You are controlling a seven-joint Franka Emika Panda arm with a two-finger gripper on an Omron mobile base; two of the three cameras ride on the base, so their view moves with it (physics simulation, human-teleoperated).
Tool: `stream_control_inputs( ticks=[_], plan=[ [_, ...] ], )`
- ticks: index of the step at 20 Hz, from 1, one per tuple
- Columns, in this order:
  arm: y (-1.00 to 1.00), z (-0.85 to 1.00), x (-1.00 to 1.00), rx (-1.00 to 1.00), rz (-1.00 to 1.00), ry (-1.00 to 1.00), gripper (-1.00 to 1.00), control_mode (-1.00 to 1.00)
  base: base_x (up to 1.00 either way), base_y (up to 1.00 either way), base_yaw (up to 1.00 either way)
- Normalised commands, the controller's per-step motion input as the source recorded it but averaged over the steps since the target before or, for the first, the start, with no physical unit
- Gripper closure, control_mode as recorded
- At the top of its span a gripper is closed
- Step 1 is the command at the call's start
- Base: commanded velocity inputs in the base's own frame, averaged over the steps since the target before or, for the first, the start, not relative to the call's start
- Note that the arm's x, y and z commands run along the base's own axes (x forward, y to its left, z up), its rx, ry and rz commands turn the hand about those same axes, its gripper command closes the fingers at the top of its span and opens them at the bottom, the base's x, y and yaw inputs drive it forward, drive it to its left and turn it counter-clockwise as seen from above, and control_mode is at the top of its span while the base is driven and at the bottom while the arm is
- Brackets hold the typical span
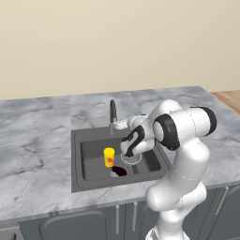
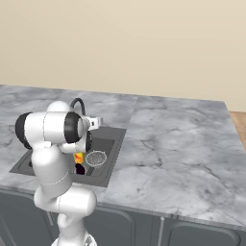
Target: Pick the cup and strainer and place them in the sink. Then turn on the water.
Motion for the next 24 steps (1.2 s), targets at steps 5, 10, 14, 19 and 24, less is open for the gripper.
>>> stream_control_inputs(
  ticks=[5, 10, 14, 19, 24],
  plan=[
    [-0.09, -0.3, 0.03, 0.05, 0.0, -0.12, -1.0, -1.0, 0.0, 0.0, 0.0],
    [-0.11, -0.3, 0.03, 0.06, 0.0, -0.13, -1.0, -1.0, 0.0, 0.0, 0.0],
    [-0.14, -0.29, 0.0, 0.06, 0.0, -0.14, -1.0, -1.0, 0.0, 0.0, 0.0],
    [-0.14, -0.31, 0.0, 0.05, 0.0, -0.15, -1.0, -1.0, 0.0, 0.0, 0.0],
    [-0.07, -0.34, 0.0, 0.03, 0.0, -0.14, -1.0, -1.0, 0.0, 0.0, 0.0]
  ],
)
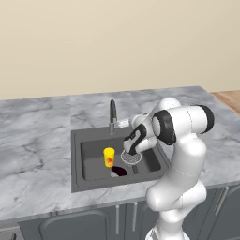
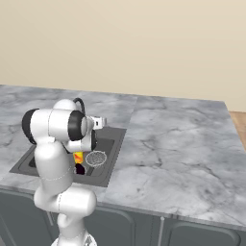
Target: Pick the cup and strainer and place them in the sink. Then turn on the water.
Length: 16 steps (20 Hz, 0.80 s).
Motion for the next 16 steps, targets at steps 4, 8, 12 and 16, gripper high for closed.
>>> stream_control_inputs(
  ticks=[4, 8, 12, 16],
  plan=[
    [0.0, -0.37, 0.0, 0.01, 0.0, -0.14, -1.0, -1.0, 0.0, 0.0, 0.0],
    [0.0, -0.35, 0.0, 0.0, 0.0, -0.12, -1.0, -1.0, 0.0, 0.0, 0.0],
    [0.0, -0.31, 0.0, 0.0, 0.0, -0.07, -1.0, -1.0, 0.0, 0.0, 0.0],
    [0.0, -0.26, 0.0, 0.0, 0.0, -0.03, -1.0, -1.0, 0.0, 0.0, 0.0]
  ],
)
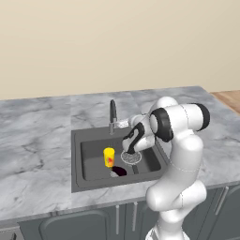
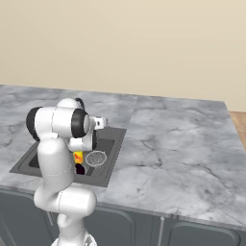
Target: Pick the cup and strainer and place them in the sink. Then turn on the water.
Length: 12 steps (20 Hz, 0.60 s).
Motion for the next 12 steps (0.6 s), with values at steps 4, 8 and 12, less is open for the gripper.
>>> stream_control_inputs(
  ticks=[4, 8, 12],
  plan=[
    [0.0, -0.26, 0.0, 0.0, 0.0, -0.03, -1.0, -1.0, 0.0, 0.0, 0.0],
    [0.0, -0.27, 0.0, 0.0, 0.0, -0.05, -1.0, -1.0, 0.0, 0.0, 0.0],
    [0.0, -0.29, 0.0, 0.0, 0.0, -0.08, -1.0, -1.0, 0.0, 0.0, 0.0]
  ],
)
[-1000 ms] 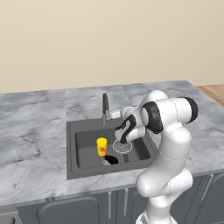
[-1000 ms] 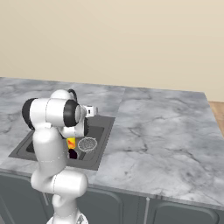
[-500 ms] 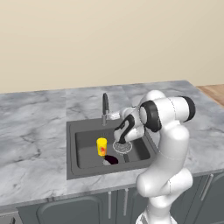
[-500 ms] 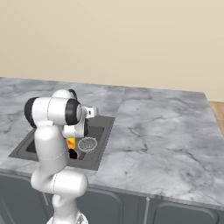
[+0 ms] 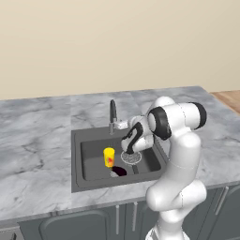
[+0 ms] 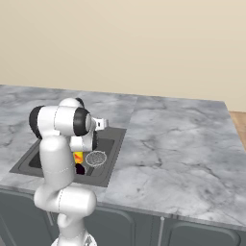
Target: Pick the cup and strainer and place them in the sink. Then turn on the water.
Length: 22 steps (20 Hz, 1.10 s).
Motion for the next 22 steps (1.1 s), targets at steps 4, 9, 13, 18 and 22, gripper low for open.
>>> stream_control_inputs(
  ticks=[4, 9, 13, 18, 22],
  plan=[
    [0.0, -0.31, 0.0, 0.0, 0.0, -0.09, -1.0, -1.0, 0.0, 0.0, 0.0],
    [0.0, -0.29, 0.0, 0.0, 0.0, -0.1, -1.0, -1.0, 0.0, 0.0, 0.0],
    [0.0, -0.27, 0.0, 0.0, 0.0, -0.1, -1.0, -1.0, 0.0, 0.0, 0.0],
    [0.0, -0.23, 0.0, 0.0, 0.0, -0.09, -1.0, -1.0, 0.0, 0.0, 0.0],
    [0.0, -0.22, 0.0, 0.0, 0.0, -0.08, -1.0, -1.0, 0.0, 0.0, 0.0]
  ],
)
